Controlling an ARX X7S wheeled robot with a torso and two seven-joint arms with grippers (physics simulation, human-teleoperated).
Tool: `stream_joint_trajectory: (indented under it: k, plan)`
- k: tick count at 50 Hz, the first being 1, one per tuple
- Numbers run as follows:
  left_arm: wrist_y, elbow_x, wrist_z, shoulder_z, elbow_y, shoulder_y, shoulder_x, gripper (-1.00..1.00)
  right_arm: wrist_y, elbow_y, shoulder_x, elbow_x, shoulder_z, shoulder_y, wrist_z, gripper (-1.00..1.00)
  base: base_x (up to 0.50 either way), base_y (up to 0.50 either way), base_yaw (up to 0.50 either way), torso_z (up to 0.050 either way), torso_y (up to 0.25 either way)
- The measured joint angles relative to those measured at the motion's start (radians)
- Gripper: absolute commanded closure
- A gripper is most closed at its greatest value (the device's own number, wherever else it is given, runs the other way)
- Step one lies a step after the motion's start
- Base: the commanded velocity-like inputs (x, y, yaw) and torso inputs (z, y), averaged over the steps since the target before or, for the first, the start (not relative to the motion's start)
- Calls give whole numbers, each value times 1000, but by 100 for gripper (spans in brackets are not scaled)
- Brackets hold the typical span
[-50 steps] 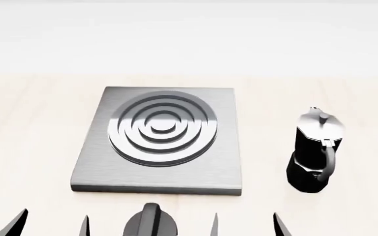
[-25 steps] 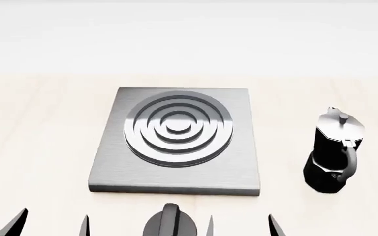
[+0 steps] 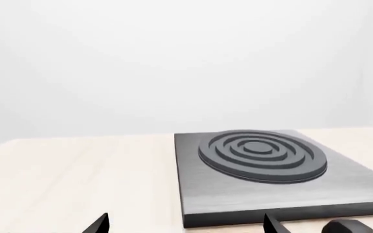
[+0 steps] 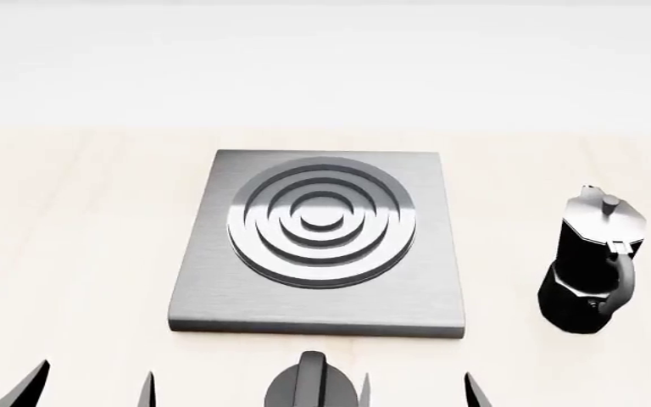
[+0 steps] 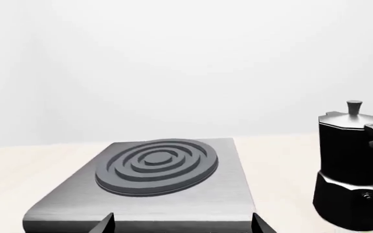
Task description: Put the moka pot on the stove.
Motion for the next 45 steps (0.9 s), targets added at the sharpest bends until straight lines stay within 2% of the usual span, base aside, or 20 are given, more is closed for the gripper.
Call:
stream_joint_trajectory:
  k: [28, 45]
  plan:
    - [11, -19, -7, 4, 0, 5, -8, -100, 3, 32, 9, -18, 13, 9, 41, -100, 0, 0, 0, 0, 0]
    - [20, -24, -8, 10, 2, 10, -15, -100, 145, 39, 56, -19, 51, 161, 76, -100, 0, 0, 0, 0, 0]
